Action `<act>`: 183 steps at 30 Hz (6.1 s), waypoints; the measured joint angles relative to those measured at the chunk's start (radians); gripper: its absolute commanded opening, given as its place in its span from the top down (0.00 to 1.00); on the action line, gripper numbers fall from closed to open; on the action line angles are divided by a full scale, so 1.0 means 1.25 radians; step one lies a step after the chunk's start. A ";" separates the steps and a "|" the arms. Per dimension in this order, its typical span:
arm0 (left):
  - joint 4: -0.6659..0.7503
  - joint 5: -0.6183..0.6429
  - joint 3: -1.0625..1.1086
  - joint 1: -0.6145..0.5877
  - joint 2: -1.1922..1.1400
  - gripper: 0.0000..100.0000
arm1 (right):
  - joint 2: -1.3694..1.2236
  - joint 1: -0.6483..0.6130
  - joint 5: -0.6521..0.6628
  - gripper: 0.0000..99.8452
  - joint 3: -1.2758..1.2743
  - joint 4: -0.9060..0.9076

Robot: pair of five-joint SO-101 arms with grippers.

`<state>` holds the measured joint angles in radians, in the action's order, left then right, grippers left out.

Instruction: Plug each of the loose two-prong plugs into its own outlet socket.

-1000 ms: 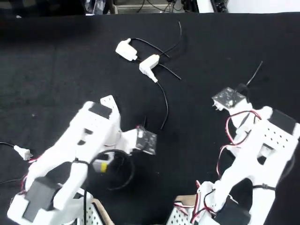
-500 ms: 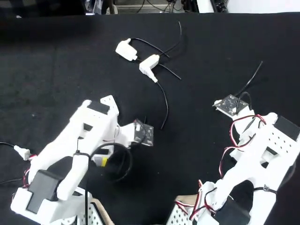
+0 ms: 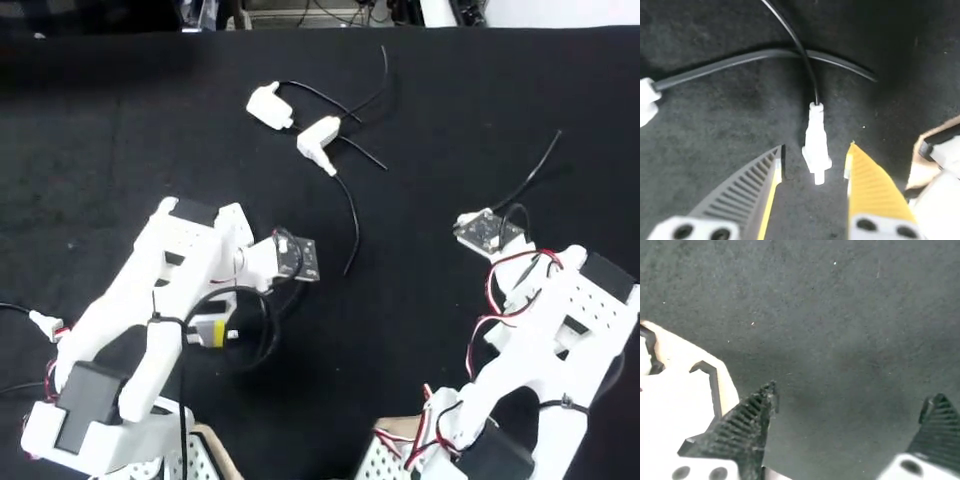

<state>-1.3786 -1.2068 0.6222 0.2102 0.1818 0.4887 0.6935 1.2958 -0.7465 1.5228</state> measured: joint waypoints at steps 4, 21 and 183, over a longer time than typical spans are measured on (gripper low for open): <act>0.056 0.001 0.052 0.000 0.000 0.79 | 0.000 0.000 0.000 0.57 0.000 0.000; 0.198 0.002 0.136 -0.005 0.000 0.88 | 0.000 0.000 0.000 0.57 -0.001 0.000; 0.864 1.728 0.848 0.223 1.300 0.97 | 1.048 -1.021 -0.694 0.99 -0.560 -0.354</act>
<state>-0.2984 0.9536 1.6824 0.4895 1.8067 1.7990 -0.5831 0.4289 -1.4461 1.0810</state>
